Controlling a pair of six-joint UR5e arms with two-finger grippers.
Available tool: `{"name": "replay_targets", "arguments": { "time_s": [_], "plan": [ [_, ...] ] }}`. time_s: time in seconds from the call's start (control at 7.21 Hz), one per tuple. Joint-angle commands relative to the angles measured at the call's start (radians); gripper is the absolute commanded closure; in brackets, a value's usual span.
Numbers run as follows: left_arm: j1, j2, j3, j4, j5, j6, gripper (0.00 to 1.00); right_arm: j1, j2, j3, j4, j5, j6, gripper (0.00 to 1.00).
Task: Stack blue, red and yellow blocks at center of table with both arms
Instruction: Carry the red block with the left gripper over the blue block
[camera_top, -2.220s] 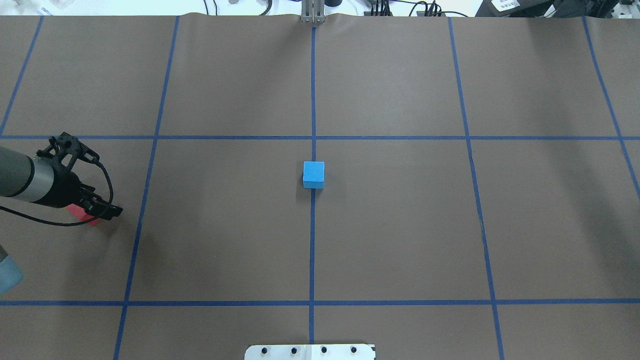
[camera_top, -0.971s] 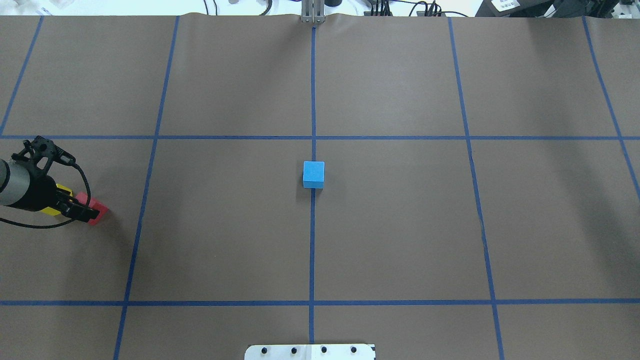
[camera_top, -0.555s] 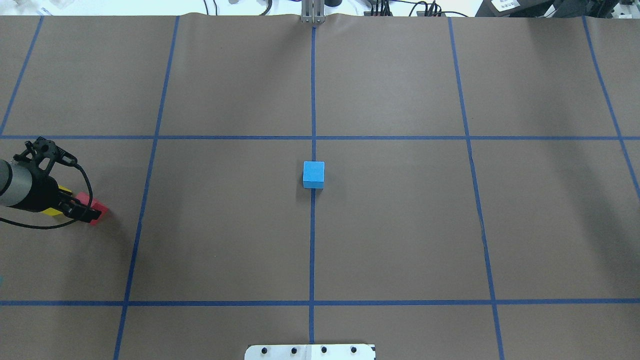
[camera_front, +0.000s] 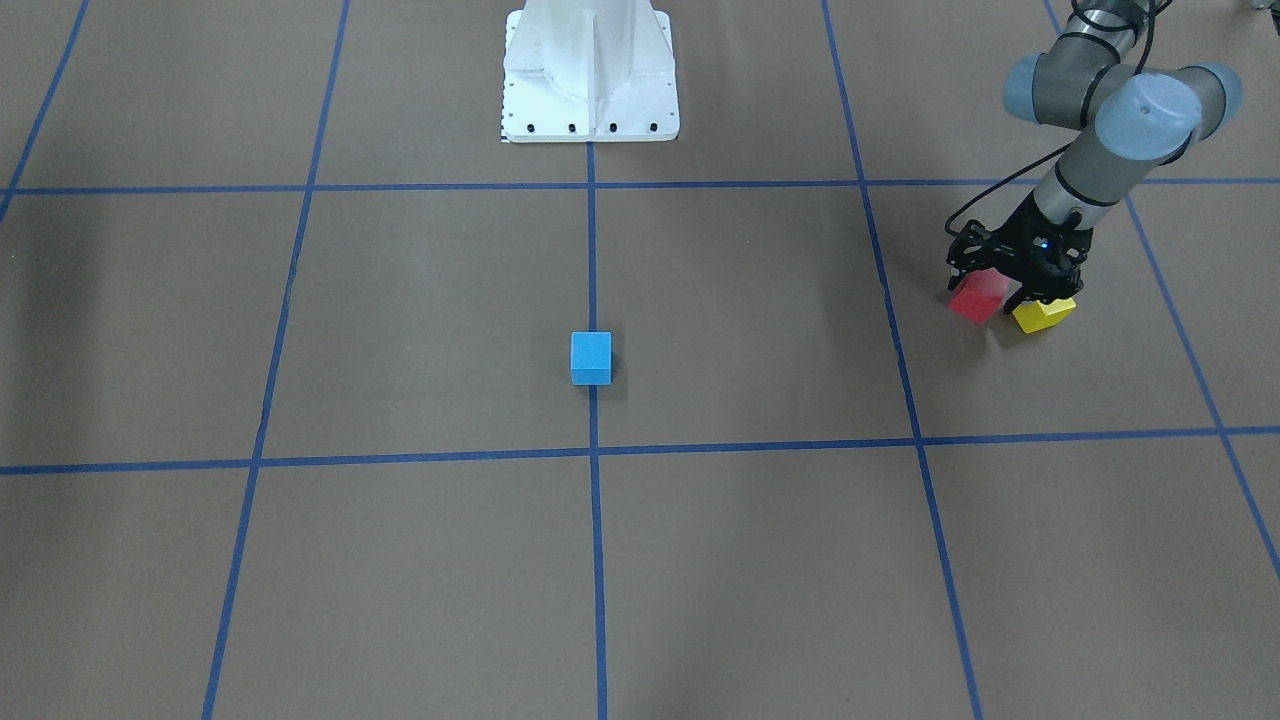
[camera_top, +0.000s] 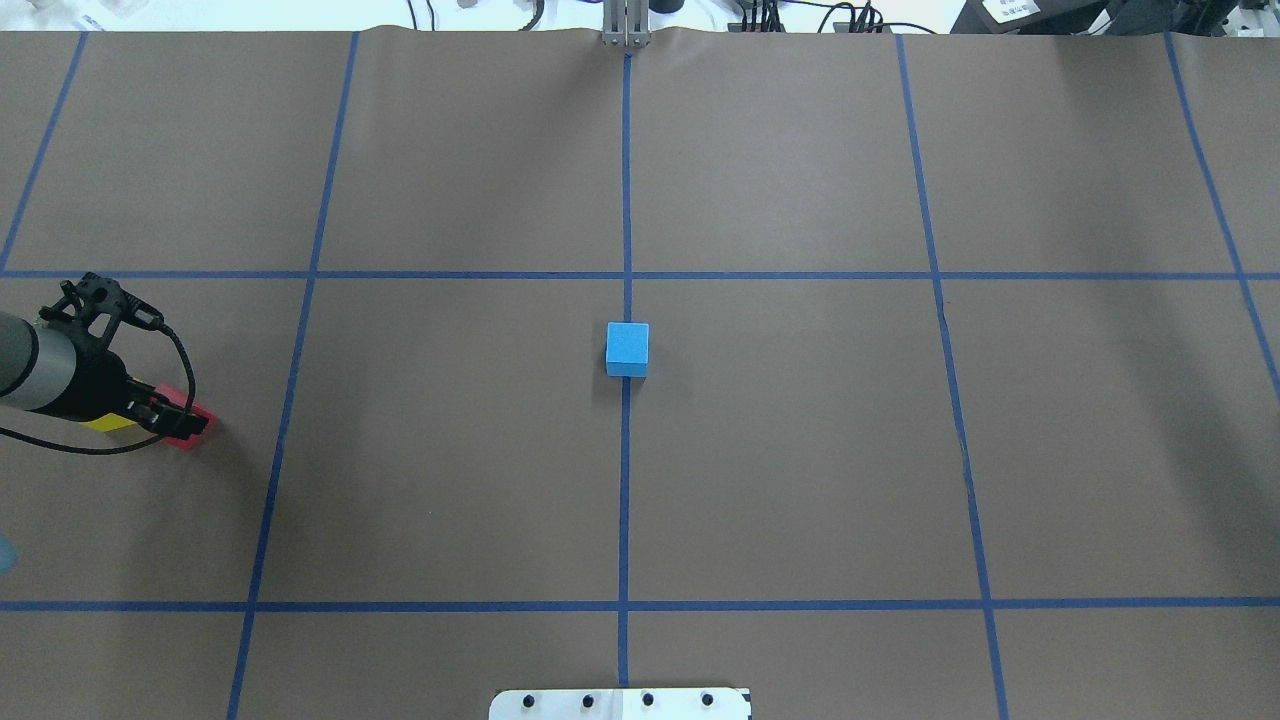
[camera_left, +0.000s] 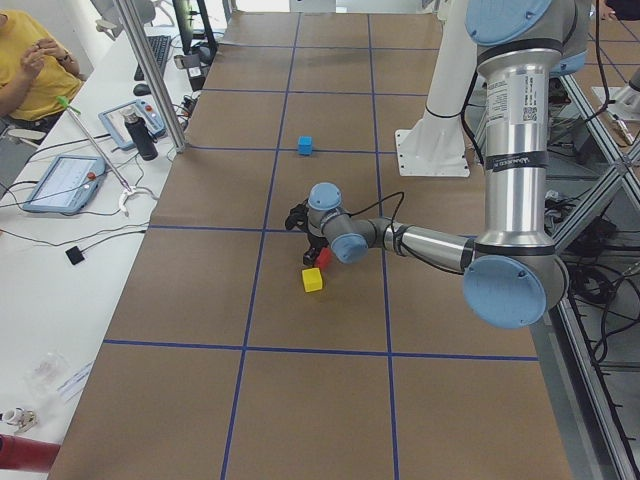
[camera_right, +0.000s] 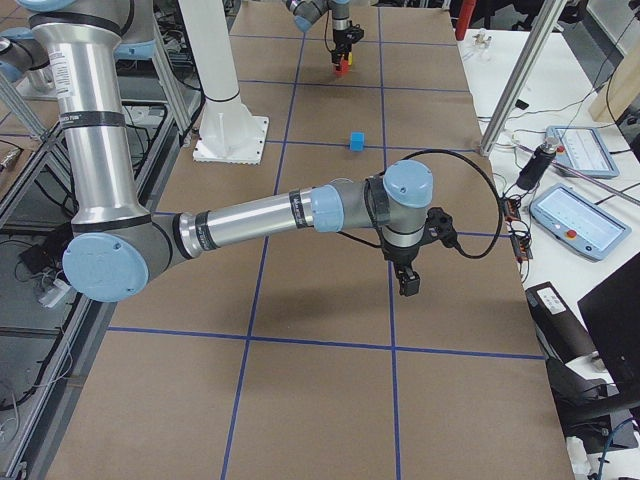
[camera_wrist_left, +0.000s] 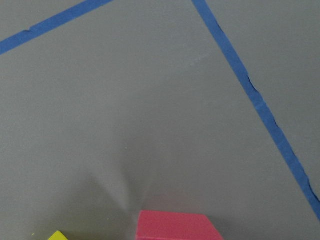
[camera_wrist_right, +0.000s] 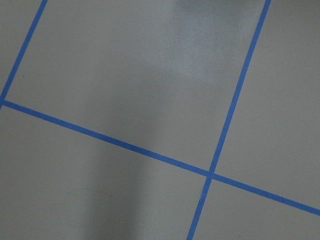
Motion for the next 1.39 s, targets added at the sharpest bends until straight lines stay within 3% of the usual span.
{"name": "replay_targets", "arguments": {
  "time_s": [0.0, 0.14, 0.42, 0.83, 0.97, 1.11, 1.25],
  "plan": [
    [-0.006, 0.008, -0.015, 0.000, -0.001, 0.000, 1.00, 0.000, -0.002, -0.004, 0.000, -0.010, -0.001, 0.00],
    [-0.007, 0.005, -0.041, 0.007, -0.011, 0.000, 1.00, 0.001, -0.014, -0.008, -0.008, -0.008, 0.005, 0.00],
    [-0.023, -0.055, -0.132, 0.191, -0.050, 0.000, 1.00, 0.003, -0.095, -0.013, -0.003, -0.012, 0.010, 0.00],
    [-0.024, -0.387, -0.165, 0.600, -0.042, -0.025, 1.00, 0.015, -0.198, -0.011, 0.021, -0.031, 0.011, 0.00],
    [-0.017, -0.522, -0.135, 0.695, -0.041, -0.139, 1.00, 0.017, -0.201, -0.008, 0.023, -0.036, 0.011, 0.00],
    [0.023, -0.628, -0.081, 0.731, -0.036, -0.225, 1.00, 0.018, -0.201, -0.008, 0.023, -0.036, 0.011, 0.00],
    [0.084, -0.752, 0.018, 0.732, 0.034, -0.337, 1.00, 0.017, -0.200, -0.008, 0.023, -0.036, 0.011, 0.00]
  ]
}}
